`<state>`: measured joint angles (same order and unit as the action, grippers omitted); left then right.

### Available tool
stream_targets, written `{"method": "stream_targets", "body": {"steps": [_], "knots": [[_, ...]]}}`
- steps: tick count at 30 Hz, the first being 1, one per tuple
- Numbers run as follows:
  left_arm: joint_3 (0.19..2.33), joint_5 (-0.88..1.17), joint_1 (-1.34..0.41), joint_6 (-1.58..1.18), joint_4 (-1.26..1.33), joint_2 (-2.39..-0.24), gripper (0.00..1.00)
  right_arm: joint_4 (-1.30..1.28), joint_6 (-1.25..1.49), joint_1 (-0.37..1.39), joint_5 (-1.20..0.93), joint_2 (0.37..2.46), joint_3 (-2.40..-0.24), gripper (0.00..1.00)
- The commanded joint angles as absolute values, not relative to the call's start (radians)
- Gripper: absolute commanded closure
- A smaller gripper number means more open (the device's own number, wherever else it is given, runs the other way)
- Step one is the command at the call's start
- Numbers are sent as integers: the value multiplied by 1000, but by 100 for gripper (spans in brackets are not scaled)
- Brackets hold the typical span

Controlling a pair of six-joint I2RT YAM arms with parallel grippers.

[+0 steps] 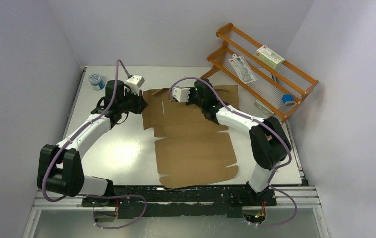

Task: Fold the paper box

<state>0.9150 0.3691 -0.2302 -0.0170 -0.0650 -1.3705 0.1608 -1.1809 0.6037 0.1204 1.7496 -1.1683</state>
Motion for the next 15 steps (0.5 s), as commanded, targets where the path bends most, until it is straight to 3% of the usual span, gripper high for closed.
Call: {"method": "stream_targets", "body": {"steps": [1,15], "knots": [[919,457,-312,36,-130,-1415,95,291,-1141,628,45,1772,-1198,100],[931,443,-420,153,-194,-1413,94,365,-954,625,5,1858,-1257,100]]}}
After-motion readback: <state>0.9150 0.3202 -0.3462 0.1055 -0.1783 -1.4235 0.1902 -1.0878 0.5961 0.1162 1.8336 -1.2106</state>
